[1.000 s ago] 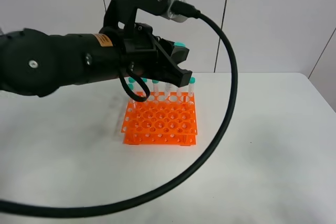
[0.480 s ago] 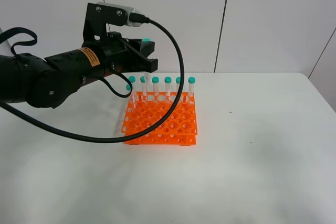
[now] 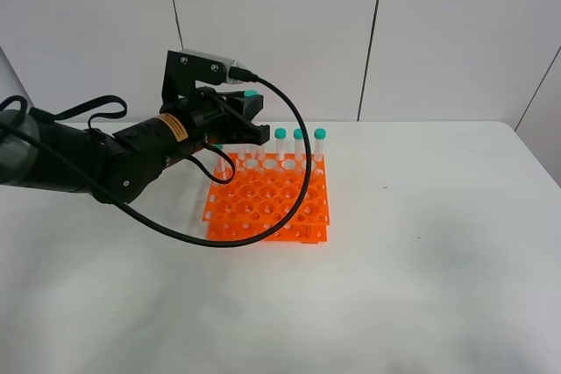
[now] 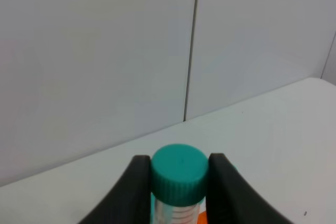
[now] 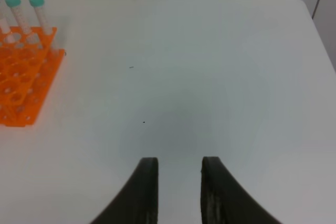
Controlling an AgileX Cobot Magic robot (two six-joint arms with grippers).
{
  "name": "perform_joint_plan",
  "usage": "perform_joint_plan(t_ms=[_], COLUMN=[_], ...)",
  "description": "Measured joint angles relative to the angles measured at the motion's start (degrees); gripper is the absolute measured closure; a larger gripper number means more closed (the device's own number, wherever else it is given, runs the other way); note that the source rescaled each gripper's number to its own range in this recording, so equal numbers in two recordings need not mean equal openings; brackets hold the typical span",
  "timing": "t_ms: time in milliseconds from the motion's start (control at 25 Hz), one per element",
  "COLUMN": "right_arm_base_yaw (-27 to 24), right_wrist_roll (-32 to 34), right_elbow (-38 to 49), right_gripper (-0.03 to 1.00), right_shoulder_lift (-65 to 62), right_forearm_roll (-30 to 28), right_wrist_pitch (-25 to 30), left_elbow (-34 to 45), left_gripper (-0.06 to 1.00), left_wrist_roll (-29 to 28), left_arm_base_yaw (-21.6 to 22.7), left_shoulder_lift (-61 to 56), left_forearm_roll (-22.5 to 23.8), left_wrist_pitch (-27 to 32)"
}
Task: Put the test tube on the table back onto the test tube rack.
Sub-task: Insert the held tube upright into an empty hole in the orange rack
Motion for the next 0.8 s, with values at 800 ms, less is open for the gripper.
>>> perform_joint_plan(t_ms=[800], right_arm_base_yaw=[0.0], right_wrist_roll=[0.0], right_elbow=[0.0], right_gripper=[0.67], right_shoulder_lift=[0.0], right_forearm_roll=[0.2], right_wrist_pitch=[0.0], left_elbow=[-4.3], left_gripper=[0.94], left_wrist_roll=[-3.4], left_arm_base_yaw=[4.3], left_shoulder_lift=[7.6], left_forearm_roll=[-0.3], left_wrist_pitch=[2.0])
